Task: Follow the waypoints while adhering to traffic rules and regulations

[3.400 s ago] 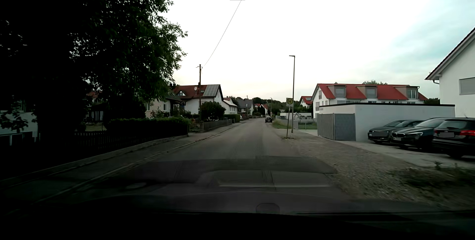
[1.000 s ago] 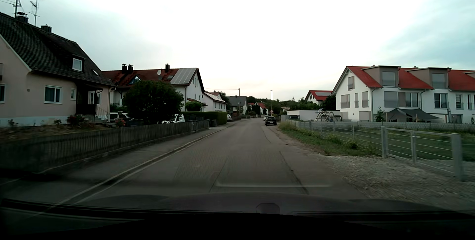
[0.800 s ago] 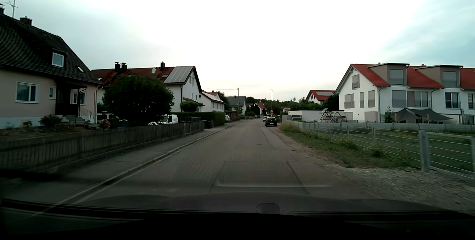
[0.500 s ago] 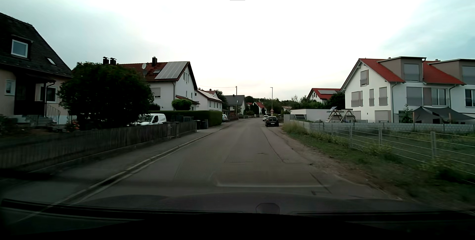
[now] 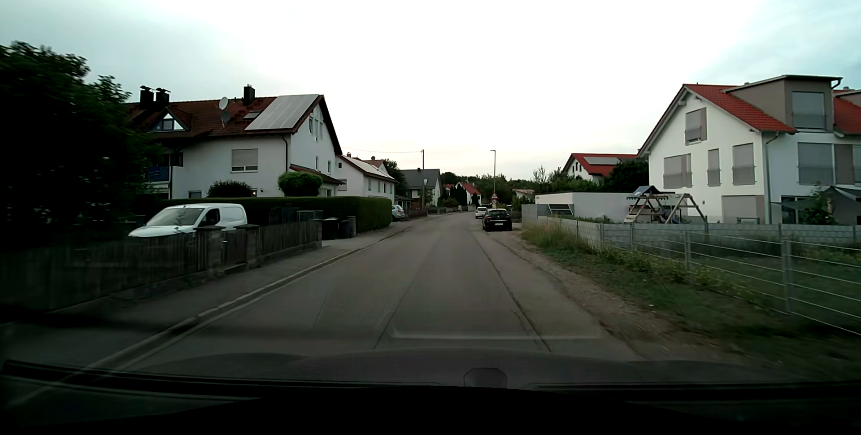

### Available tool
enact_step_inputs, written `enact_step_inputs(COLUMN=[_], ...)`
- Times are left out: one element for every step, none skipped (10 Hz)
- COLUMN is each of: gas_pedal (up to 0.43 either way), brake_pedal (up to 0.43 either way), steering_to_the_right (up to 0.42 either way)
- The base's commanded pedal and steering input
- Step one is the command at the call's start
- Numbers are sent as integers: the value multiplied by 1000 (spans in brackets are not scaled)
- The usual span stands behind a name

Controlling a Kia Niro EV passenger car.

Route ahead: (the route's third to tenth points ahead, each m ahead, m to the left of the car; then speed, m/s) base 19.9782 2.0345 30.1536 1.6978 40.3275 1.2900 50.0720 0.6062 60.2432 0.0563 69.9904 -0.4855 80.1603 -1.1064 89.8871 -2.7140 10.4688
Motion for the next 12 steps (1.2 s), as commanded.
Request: enact_step_inputs(gas_pedal=[39, 28, 28, 8, 0, 0, 0, 0, 0, 0, 0, 0], brake_pedal=[6, 6, 6, 6, 6, 6, 6, 6, 6, 6, 6, 6], steering_to_the_right=[0, -1, -3, -3, -3, -3, -3, -3, -3, -3, -4, -4])
